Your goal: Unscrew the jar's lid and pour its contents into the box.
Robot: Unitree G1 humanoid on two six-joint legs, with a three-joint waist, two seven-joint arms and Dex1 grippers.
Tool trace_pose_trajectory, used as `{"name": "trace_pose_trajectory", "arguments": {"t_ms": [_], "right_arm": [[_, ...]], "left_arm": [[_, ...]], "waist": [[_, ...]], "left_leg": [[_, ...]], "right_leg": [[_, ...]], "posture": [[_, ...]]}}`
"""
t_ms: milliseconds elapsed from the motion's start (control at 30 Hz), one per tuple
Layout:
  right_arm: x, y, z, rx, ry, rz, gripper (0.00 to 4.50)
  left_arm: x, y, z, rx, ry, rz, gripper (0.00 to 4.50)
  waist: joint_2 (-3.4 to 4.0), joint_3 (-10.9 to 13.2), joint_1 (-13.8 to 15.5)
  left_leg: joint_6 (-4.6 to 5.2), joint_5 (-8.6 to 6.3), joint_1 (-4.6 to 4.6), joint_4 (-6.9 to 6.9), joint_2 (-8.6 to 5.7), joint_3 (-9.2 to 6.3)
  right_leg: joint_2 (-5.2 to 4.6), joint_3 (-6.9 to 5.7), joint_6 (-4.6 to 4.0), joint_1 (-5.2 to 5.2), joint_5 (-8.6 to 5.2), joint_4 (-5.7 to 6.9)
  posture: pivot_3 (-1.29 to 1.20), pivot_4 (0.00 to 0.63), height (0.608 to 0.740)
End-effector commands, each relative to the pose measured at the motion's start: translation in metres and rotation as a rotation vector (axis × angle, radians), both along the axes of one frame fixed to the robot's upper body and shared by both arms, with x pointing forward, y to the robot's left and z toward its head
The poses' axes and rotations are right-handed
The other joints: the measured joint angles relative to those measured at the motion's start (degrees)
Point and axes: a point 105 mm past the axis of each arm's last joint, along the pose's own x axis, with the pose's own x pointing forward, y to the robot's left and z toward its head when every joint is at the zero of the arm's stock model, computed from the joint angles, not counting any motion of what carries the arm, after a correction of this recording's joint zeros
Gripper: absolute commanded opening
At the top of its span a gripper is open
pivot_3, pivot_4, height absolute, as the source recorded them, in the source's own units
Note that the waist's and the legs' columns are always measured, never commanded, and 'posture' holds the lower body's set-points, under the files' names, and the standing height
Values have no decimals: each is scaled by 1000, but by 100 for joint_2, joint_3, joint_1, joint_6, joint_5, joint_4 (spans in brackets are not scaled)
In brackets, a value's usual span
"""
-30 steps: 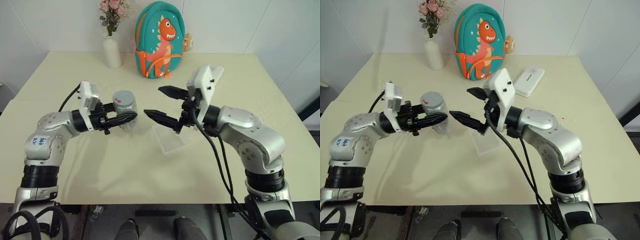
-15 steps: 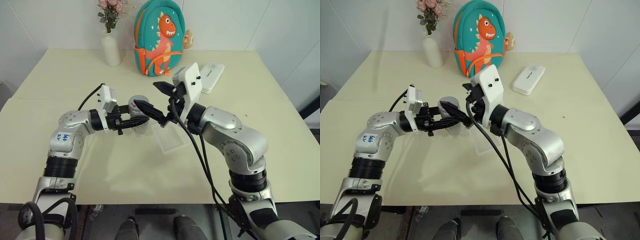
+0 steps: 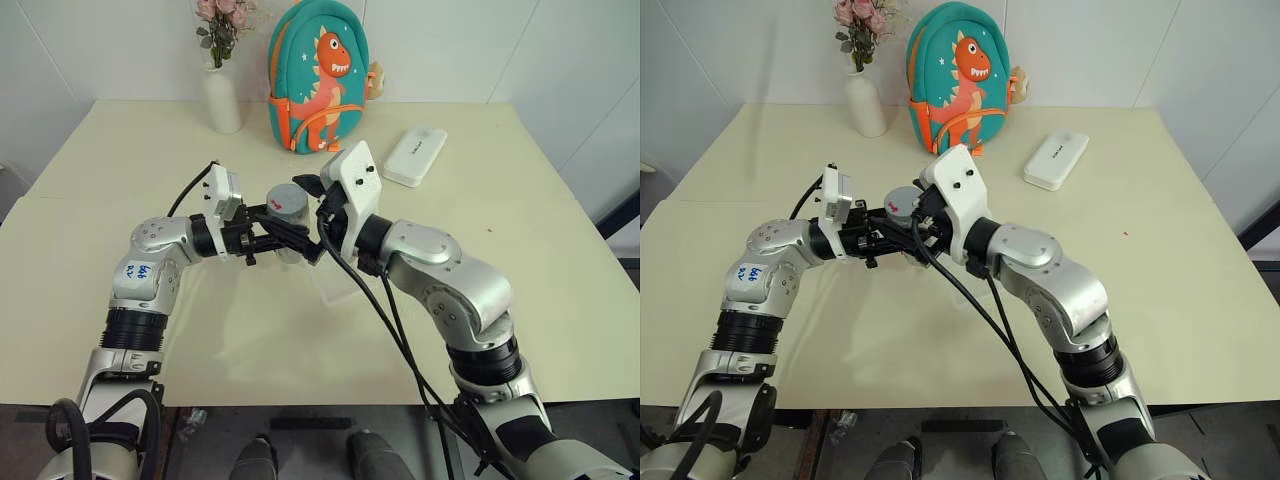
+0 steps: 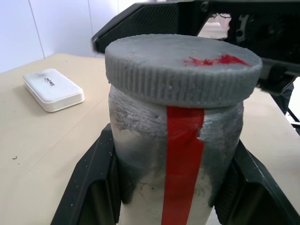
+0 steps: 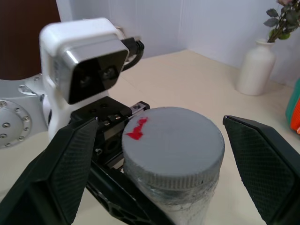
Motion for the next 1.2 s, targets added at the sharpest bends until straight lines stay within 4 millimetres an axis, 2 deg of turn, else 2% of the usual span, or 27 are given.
{"name": "trace_pose_trajectory", "arguments": {"t_ms": [33, 167, 267, 400, 767, 933, 1200], "right_arm": [[-7, 5, 19, 36, -71, 27, 4500], [-7, 6, 19, 38, -73, 30, 4500], [-8, 8, 20, 52, -69, 37, 3927], [-12, 8, 19, 47, -73, 70, 2566], [-38, 9, 29, 65, -107, 293, 2569], [-59, 8, 34, 20, -155, 550, 2569], [-70, 9, 34, -27, -208, 752, 2569]], "left_arm": [[-3, -3, 13, -1, -50, -17, 2023], [-4, -3, 13, -1, -50, -19, 2023], [-6, -3, 13, 1, -48, -21, 2001], [-7, -2, 12, 4, -45, -15, 2001], [-18, 5, 9, -12, 10, -58, 2001], [-22, 12, 10, -30, 47, -92, 2001], [-22, 9, 4, -7, 82, -140, 2001]], "waist": [[0, 0, -2], [0, 0, 0], [0, 0, -2], [0, 0, 1], [0, 0, -3], [0, 0, -4], [0, 0, -24]], "left_leg": [[0, 0, 0, 0, 0, 0], [0, 0, 0, -1, 0, 0], [0, 0, 0, -1, 0, 0], [0, 0, 0, 0, 0, 0], [0, 0, 0, -1, 0, 0], [0, 0, 0, 1, 0, 0], [1, 0, 1, 2, -1, -1]], "right_leg": [[0, 0, 0, 0, 0, 0], [0, 0, 0, 0, 0, -1], [0, 0, 0, 0, 0, 0], [0, 0, 0, 0, 0, -1], [0, 0, 0, 1, 0, -2], [0, -1, 0, 4, 0, -2], [0, -2, 0, 6, 0, -4]], "posture": [[0, 150, 740], [0, 150, 740], [0, 150, 740], [0, 150, 740], [0, 150, 740], [0, 150, 740], [0, 150, 740]]}}
